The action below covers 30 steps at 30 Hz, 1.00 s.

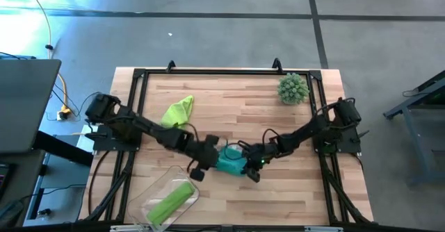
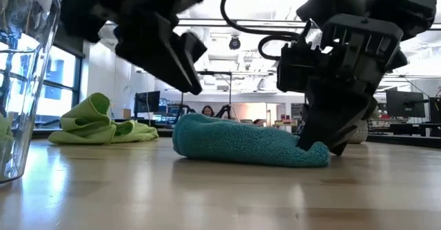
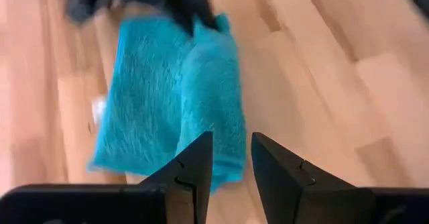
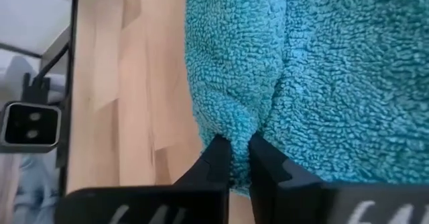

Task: Roll microfiber towels into tight, uniform cylinder then place into a basket
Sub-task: Roll the blue microfiber cloth

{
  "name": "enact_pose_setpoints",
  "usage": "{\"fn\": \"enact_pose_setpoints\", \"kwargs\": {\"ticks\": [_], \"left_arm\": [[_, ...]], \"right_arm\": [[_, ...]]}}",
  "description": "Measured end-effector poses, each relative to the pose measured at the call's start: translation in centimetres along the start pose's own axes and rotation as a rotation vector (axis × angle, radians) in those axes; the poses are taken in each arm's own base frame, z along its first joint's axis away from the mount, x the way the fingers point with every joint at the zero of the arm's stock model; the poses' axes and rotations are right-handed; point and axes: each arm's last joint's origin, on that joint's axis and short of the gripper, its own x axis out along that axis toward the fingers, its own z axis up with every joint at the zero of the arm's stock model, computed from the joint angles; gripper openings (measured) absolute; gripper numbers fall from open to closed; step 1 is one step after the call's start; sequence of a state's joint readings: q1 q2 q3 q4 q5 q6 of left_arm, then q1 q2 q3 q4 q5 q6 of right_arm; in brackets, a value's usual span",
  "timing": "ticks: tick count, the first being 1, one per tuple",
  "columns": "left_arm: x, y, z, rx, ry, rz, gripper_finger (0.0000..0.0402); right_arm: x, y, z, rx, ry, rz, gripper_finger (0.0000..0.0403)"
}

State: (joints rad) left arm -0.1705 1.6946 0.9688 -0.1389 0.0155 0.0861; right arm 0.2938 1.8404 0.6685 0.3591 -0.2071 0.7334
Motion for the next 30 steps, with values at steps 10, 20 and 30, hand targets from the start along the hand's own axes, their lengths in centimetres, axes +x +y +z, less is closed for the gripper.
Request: {"fn": "enact_pose_setpoints", "kwargs": {"ticks": [10, 20, 30], "left_arm": [[1.9, -2.5, 0.0, 0.165, -0.02, 0.103, 0.0097], [3.9, -1.5, -1.2, 0.015, 0.032, 0.119, 0.0158], [5.5, 0.4, -2.6, -0.029, 0.103, 0.145, 0.018]], "right_arm": [[-0.3, -0.8, 0.9, 0.06, 0.005, 0.029, 0.0005], [-0.4, -0.9, 1.1, 0.085, -0.003, 0.037, 0.0005], [-0.4, -0.8, 1.1, 0.088, -0.012, 0.042, 0.0005]]}}
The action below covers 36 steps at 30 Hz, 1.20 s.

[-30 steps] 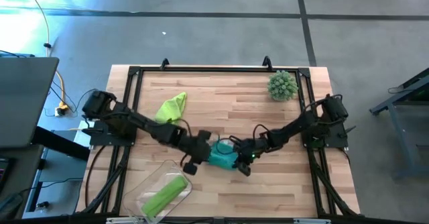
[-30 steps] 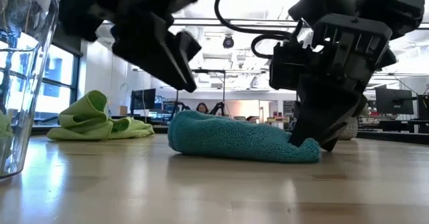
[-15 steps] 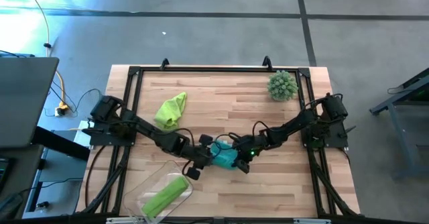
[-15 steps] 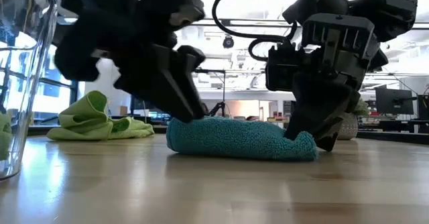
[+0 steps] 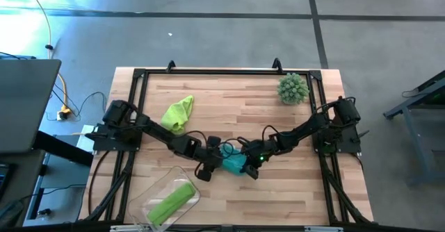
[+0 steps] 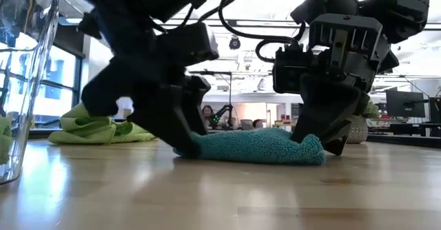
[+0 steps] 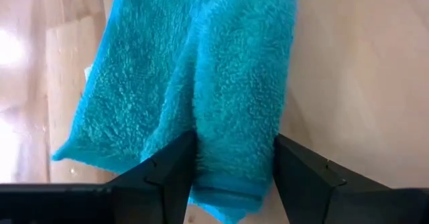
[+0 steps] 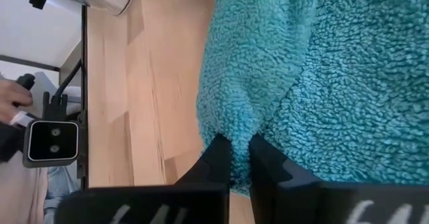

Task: Roll microfiber towels into tight, uniform cylinder then place into a basket
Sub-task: Roll the blue microfiber cloth

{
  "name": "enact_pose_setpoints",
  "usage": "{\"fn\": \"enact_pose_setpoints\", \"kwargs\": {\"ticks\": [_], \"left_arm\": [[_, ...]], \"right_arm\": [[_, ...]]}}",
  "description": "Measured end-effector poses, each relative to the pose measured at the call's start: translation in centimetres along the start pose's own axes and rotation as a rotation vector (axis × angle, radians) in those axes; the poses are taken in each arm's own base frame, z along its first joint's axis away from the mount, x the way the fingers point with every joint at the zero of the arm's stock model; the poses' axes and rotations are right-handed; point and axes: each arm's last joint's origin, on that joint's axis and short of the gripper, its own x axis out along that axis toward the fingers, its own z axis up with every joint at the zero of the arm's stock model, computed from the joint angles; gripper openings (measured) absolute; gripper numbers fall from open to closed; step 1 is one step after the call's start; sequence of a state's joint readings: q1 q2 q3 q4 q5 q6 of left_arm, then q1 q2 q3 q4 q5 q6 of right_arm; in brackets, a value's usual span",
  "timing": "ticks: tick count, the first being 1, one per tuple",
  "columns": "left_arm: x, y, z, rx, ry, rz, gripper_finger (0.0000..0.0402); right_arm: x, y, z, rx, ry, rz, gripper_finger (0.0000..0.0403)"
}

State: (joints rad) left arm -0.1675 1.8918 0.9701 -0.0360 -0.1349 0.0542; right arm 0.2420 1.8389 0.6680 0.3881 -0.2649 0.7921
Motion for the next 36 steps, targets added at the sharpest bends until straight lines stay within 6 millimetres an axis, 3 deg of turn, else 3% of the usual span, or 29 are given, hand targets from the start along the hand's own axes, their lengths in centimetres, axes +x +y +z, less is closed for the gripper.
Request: {"fn": "enact_pose_setpoints", "kwargs": {"ticks": [3, 7, 14, 20, 27, 36], "left_arm": [[0.7, 0.7, -0.2, -0.064, -0.001, -0.002, 0.0178], [1.7, 1.5, -0.7, -0.173, 0.026, -0.051, 0.016], [2.2, 2.5, -0.9, -0.364, 0.041, -0.208, 0.0084], [2.5, 3.7, -1.1, -0.624, 0.065, -0.391, 0.0036], [3.1, 4.9, -1.5, -0.83, 0.102, -0.471, 0.0032], [3.2, 5.1, -1.1, -0.944, 0.092, -0.476, 0.0035]], "right_arm": [[-0.1, 0.1, 0.0, -0.003, -0.005, 0.002, 0.0019], [-0.9, 0.6, 0.3, -0.053, -0.016, 0.012, 0.0072], [-4.1, 2.8, 0.6, -0.245, -0.021, 0.052, 0.0146], [-5.8, 5.8, -1.2, -0.69, -0.141, -0.108, 0.0152], [-5.6, 8.8, -4.4, -1.19, -0.24, -0.293, 0.0153], [-2.9, 7.6, -5.2, -1.236, -0.249, -0.473, 0.0154]]}}
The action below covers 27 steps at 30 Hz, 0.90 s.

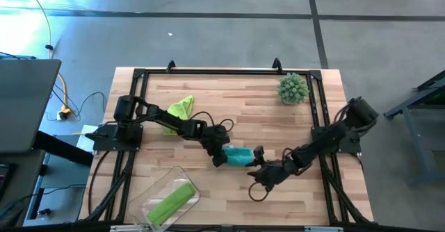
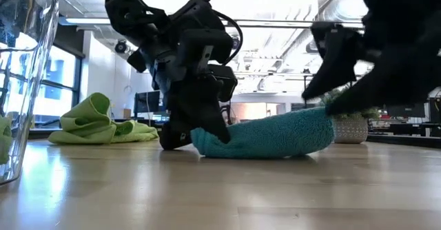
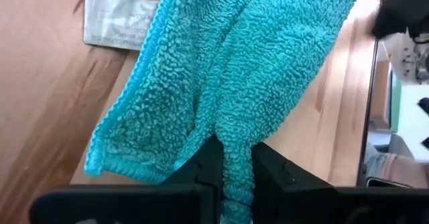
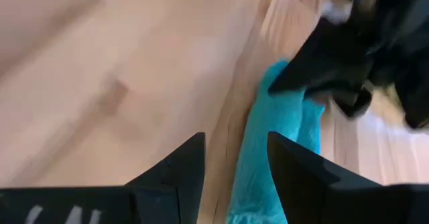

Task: Roll microfiber towels into tight, uniform cylinder then place into a basket
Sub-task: Roll the blue microfiber cloth

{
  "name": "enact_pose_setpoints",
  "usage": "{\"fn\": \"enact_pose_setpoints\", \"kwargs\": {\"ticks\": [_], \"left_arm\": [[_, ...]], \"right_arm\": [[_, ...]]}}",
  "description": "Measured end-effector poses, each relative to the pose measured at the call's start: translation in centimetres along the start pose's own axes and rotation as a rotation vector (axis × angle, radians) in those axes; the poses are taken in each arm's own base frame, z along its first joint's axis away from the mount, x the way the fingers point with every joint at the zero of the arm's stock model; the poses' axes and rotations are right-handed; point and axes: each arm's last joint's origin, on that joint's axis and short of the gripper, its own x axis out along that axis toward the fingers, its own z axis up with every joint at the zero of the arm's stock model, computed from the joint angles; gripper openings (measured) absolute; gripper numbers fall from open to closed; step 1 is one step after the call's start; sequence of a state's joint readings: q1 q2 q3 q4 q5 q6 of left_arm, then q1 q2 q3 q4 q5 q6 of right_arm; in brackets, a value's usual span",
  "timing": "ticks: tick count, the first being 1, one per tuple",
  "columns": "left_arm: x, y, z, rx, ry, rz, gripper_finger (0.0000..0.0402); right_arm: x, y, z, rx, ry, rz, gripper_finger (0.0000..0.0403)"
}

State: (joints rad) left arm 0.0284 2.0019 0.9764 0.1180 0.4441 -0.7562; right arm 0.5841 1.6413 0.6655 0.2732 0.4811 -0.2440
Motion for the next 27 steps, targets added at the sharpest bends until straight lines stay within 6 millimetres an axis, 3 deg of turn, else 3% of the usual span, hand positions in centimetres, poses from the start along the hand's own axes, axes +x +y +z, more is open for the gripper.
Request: {"fn": "enact_pose_setpoints", "kwargs": {"ticks": [8, 16, 27], "left_arm": [[0.0, -0.1, 0.1, -0.02, -0.006, -0.01, 0.0035], [-0.7, -0.5, 0.1, 0.044, -0.018, -0.018, 0.0068], [-4.8, -1.3, 0.1, 0.272, 0.029, 0.05, 0.0128]], "right_arm": [[2.0, -1.5, -2.1, 0.249, 0.131, -0.08, 0.0175], [3.4, -2.4, -3.7, 0.563, 0.215, 0.064, 0.0207], [4.2, -2.2, -4.5, 0.815, 0.273, 0.063, 0.0129]]}}
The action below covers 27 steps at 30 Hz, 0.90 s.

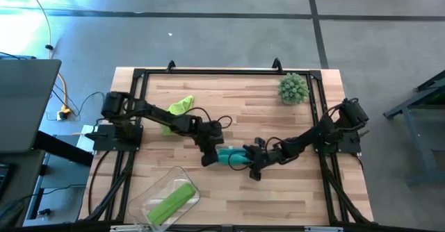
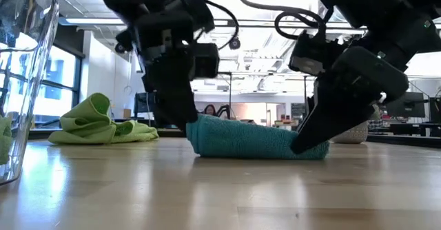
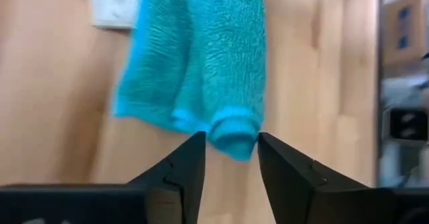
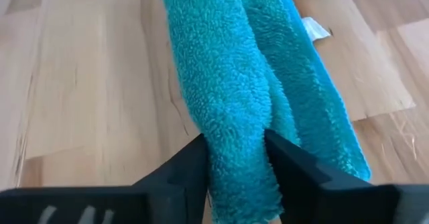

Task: Roll microfiber towels into tight, uniform cylinder then place into a basket
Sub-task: Roll the blue microfiber cloth

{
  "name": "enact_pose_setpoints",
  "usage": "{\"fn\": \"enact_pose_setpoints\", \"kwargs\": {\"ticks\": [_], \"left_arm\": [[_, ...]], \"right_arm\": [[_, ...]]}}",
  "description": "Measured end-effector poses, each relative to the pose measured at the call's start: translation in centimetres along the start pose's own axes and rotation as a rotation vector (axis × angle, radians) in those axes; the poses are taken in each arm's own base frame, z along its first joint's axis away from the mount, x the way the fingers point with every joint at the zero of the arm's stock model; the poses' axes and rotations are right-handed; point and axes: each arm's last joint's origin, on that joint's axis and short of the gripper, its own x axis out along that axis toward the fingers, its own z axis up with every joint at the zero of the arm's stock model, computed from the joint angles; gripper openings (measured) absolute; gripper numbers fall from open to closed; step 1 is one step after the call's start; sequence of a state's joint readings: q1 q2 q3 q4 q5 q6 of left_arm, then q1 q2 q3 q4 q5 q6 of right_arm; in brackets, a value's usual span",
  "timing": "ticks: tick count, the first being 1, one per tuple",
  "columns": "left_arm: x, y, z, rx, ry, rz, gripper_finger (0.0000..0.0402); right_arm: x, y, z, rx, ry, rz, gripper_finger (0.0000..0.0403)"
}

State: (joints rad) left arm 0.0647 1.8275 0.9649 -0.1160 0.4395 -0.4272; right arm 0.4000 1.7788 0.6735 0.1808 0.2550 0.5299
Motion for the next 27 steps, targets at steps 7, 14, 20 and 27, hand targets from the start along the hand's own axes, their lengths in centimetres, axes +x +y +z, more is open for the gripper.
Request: {"fn": "enact_pose_setpoints", "kwargs": {"ticks": [7, 14, 20, 27], "left_arm": [[-3.2, -2.1, 0.4, 0.295, -0.113, 0.183, 0.0131], [-2.3, -6.6, -0.6, 0.658, -0.23, 0.289, 0.0131], [0.3, -6.8, -1.3, 0.663, -0.221, 0.328, 0.0142], [3.3, -4.9, -2.0, 0.639, -0.144, 0.369, 0.0168]], "right_arm": [[0.1, -0.4, 0.2, 0.136, 0.012, 0.017, 0.0113], [0.5, -1.4, 1.1, 0.292, 0.067, 0.147, 0.0113], [0.8, -2.5, 1.8, 0.371, 0.112, 0.248, 0.0113], [1.0, -3.5, 2.2, 0.402, 0.134, 0.283, 0.0113]]}}
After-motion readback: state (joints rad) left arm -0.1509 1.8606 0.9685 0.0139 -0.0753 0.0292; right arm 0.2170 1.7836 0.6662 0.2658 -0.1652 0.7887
